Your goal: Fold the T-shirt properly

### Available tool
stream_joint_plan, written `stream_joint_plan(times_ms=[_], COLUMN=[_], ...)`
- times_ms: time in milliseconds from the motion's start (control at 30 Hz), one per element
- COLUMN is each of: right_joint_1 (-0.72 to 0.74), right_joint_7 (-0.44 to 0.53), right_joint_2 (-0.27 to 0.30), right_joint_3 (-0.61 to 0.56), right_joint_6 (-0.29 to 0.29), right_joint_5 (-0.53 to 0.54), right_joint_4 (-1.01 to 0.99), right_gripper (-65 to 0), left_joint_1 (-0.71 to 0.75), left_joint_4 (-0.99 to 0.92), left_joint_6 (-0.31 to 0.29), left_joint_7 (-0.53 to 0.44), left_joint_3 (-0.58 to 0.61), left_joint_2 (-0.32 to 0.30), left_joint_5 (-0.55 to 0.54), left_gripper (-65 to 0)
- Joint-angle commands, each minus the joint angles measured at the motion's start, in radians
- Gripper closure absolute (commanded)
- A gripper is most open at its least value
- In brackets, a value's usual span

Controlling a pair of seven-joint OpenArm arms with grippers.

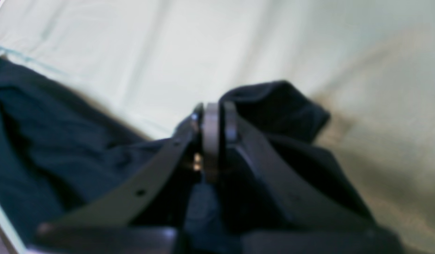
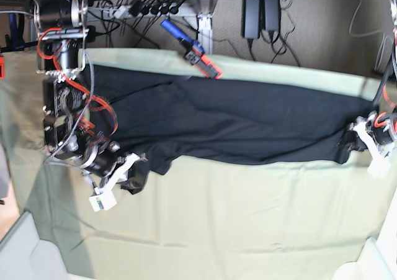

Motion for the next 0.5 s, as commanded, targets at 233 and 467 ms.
stream_joint_plan(times_ms=[233,467], right_joint_1=[-0.172,-0.302], right_joint_7=[0.005,0.005], right_joint_2=[0.035,0.055], right_joint_3=[0.003,0.003], right_joint_6=[0.075,0.076], right_joint_5=[0.019,0.031], right_joint_4=[0.261,0.371], right_gripper=[0.0,0.0], left_joint_1=[-0.016,-0.016], left_joint_4=[0.014,0.014], left_joint_6=[-0.014,-0.014], left_joint_7=[-0.003,-0.002], left_joint_3=[-0.008,-0.008], left_joint_2=[-0.025,-0.025], left_joint_5=[-0.013,-0.013], left_gripper=[-24.1,-24.1])
